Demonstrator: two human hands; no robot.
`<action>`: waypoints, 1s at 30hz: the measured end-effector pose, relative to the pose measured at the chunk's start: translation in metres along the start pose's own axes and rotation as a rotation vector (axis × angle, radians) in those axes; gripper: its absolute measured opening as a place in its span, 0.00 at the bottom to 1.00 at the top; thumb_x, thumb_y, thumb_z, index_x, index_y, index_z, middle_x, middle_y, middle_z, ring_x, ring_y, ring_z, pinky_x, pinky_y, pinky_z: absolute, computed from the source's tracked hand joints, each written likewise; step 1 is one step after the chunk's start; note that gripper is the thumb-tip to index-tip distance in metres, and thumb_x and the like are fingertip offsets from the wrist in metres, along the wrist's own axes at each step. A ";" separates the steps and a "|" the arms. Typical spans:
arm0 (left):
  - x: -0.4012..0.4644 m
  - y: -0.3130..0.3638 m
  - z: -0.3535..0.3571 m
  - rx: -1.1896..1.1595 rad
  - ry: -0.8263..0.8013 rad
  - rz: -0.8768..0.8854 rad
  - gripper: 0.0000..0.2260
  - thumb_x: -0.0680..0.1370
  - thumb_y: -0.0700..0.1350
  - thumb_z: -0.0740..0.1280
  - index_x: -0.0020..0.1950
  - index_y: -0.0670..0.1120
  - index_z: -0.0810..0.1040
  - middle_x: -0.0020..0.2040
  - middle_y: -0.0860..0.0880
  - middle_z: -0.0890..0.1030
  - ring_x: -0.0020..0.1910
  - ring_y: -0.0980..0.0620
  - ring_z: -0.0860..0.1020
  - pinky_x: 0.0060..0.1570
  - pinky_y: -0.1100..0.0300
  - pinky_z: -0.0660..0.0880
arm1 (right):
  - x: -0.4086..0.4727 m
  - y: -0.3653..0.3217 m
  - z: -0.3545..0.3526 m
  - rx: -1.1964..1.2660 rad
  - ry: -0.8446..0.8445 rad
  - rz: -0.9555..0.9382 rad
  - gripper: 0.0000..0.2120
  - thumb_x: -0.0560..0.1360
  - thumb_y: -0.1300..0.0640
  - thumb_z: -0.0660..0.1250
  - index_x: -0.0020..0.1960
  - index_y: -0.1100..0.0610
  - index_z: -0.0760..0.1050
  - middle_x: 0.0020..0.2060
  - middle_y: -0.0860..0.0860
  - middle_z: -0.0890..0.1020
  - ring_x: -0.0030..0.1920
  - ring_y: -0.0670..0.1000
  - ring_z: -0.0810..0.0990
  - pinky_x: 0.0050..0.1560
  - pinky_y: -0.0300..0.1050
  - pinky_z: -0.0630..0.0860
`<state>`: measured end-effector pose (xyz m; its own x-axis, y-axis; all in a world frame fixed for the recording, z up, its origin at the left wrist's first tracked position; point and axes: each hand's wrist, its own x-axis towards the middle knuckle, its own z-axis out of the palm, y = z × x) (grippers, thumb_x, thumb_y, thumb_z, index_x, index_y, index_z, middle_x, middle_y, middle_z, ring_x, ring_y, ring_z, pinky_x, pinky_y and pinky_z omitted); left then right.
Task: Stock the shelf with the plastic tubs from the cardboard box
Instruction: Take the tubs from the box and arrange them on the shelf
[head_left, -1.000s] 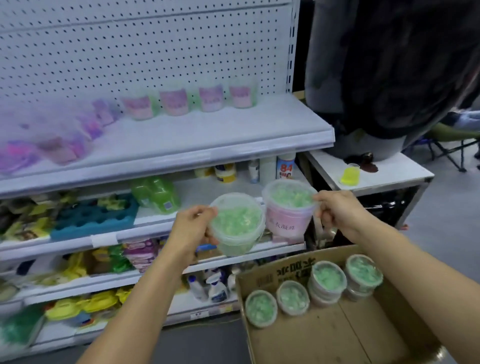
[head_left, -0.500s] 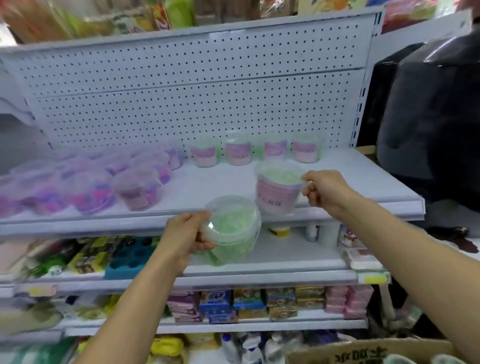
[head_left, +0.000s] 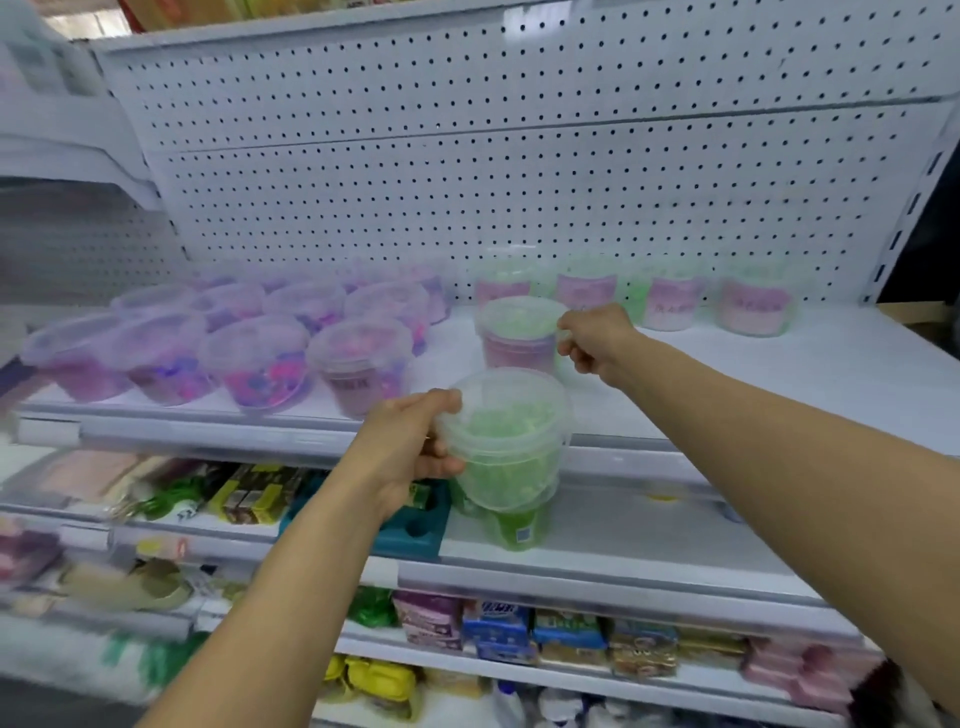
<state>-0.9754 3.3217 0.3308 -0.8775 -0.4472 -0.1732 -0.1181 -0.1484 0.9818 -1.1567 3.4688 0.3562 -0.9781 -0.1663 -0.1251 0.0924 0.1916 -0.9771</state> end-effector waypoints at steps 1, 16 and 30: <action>0.001 0.001 -0.001 -0.003 -0.006 -0.004 0.07 0.75 0.44 0.69 0.47 0.40 0.80 0.30 0.46 0.67 0.25 0.52 0.69 0.24 0.62 0.75 | 0.002 -0.001 0.003 -0.002 -0.005 -0.005 0.07 0.76 0.64 0.62 0.54 0.64 0.72 0.29 0.57 0.74 0.26 0.51 0.64 0.27 0.40 0.59; -0.019 0.024 0.026 0.168 -0.208 0.098 0.11 0.75 0.49 0.70 0.52 0.44 0.84 0.37 0.50 0.83 0.35 0.54 0.80 0.40 0.58 0.74 | -0.097 -0.014 -0.063 -0.472 -0.511 -0.273 0.24 0.75 0.38 0.63 0.45 0.61 0.78 0.33 0.51 0.73 0.32 0.50 0.70 0.32 0.42 0.66; 0.011 0.029 0.059 0.703 0.064 0.549 0.16 0.79 0.52 0.62 0.66 0.50 0.74 0.55 0.51 0.76 0.54 0.52 0.75 0.54 0.58 0.69 | -0.081 -0.005 -0.128 -0.008 0.075 -0.050 0.07 0.78 0.61 0.62 0.42 0.63 0.72 0.30 0.57 0.73 0.26 0.52 0.68 0.21 0.38 0.66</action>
<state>-1.0161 3.3649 0.3623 -0.8690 -0.3476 0.3523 0.0350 0.6669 0.7443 -1.1017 3.6050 0.3935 -0.9927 -0.1032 -0.0627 0.0419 0.1926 -0.9804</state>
